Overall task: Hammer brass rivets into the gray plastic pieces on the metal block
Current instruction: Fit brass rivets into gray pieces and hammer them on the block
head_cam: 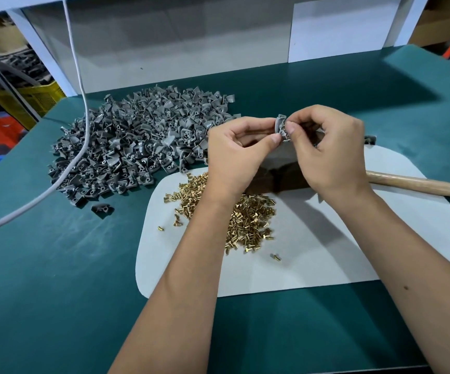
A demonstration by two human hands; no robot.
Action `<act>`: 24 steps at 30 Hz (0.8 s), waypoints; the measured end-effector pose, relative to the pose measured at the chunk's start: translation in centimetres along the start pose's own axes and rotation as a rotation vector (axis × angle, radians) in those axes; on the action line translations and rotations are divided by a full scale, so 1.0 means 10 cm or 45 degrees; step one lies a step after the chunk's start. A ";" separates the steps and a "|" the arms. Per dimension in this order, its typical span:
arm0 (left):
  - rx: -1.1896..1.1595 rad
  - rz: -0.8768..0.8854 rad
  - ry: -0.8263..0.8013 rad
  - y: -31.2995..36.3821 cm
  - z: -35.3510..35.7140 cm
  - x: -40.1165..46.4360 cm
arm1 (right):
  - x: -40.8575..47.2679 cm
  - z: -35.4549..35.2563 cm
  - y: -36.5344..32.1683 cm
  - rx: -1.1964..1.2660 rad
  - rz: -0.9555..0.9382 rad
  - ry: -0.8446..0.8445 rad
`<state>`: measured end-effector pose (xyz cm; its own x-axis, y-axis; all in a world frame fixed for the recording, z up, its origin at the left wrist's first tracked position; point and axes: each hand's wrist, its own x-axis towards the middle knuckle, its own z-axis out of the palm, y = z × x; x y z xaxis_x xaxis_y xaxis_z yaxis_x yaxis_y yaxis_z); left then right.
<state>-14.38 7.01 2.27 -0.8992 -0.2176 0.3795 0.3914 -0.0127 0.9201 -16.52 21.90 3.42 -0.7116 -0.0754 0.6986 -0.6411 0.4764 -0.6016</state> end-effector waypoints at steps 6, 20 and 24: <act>0.014 -0.056 0.090 -0.02 0.05 -0.01 | 0.00 0.02 -0.01 -0.050 0.032 -0.021; 0.257 0.003 0.069 -0.07 0.10 -0.02 | 0.03 -0.02 -0.01 -0.068 0.281 -0.098; 0.279 -0.023 0.032 -0.05 0.08 -0.02 | 0.03 -0.02 0.00 -0.074 0.291 -0.143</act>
<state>-14.53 7.84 1.78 -0.8995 -0.2436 0.3628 0.3211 0.1949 0.9268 -16.65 22.04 3.74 -0.8655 -0.0551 0.4978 -0.4448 0.5414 -0.7135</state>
